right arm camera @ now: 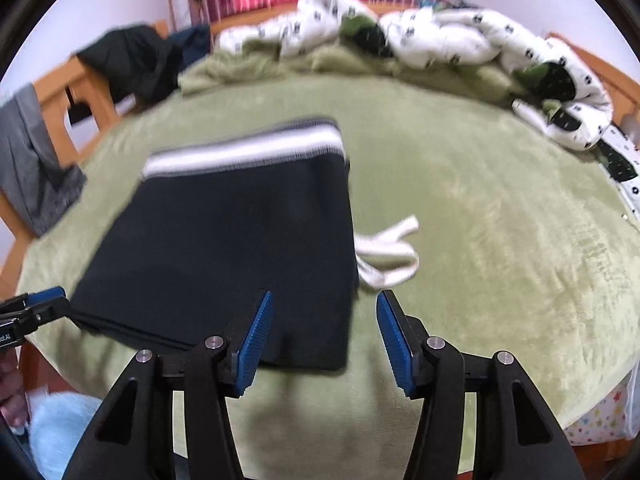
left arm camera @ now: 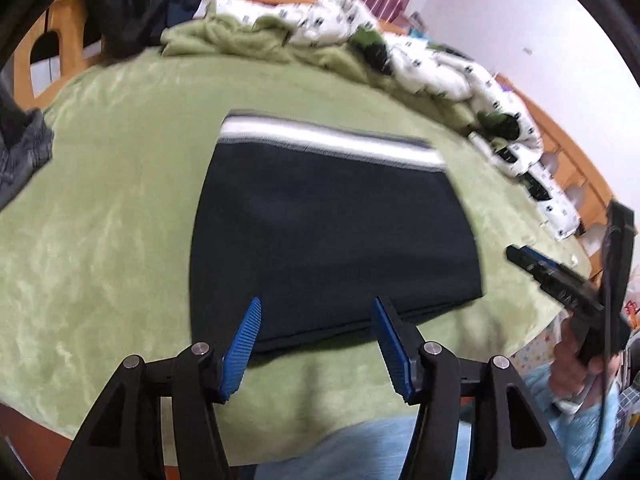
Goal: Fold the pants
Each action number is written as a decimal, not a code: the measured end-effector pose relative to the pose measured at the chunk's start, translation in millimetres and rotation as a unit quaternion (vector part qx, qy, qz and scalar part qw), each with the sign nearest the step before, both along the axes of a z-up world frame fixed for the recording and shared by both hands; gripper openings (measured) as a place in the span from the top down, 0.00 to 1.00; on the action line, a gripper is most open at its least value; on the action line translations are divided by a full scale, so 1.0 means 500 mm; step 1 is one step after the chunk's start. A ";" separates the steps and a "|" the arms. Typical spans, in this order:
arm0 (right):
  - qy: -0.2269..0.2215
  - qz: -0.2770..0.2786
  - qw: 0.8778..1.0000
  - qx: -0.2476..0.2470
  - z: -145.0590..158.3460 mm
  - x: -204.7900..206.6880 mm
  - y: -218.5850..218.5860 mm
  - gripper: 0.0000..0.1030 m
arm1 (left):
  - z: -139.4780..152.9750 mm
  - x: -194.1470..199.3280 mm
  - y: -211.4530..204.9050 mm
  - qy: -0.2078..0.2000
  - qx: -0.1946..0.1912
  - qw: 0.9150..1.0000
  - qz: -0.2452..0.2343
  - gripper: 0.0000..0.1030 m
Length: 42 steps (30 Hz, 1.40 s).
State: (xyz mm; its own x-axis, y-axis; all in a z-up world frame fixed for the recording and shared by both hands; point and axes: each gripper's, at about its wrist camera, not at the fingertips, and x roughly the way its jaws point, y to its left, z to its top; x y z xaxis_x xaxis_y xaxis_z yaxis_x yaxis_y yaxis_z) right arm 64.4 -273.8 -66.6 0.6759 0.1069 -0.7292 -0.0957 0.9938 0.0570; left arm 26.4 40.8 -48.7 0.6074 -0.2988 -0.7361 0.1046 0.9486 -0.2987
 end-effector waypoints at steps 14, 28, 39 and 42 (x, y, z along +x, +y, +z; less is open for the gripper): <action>-0.047 -0.024 0.998 0.030 0.102 -0.105 0.058 0.35 | 0.094 -0.086 -0.072 -0.059 0.075 0.995 0.034 0.29; -0.063 -0.015 0.998 -0.009 0.122 -0.186 0.092 0.08 | 0.110 -0.142 -0.019 -0.078 0.061 0.993 0.063 0.28; -0.066 -0.021 0.998 -0.009 0.125 -0.209 0.094 0.08 | 0.118 -0.163 -0.042 -0.096 0.084 0.990 0.055 0.27; -0.067 -0.022 0.997 -0.011 0.126 -0.211 0.093 0.08 | 0.118 -0.164 -0.038 -0.095 0.078 0.991 0.055 0.27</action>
State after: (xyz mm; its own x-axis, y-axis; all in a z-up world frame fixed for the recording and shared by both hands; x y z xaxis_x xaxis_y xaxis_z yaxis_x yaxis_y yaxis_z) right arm -41.2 -227.3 -3.6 0.7713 0.0600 -0.6336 -0.0565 0.9981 0.0257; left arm -55.6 21.8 10.3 0.7621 -0.1146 -0.6373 0.0379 0.9904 -0.1328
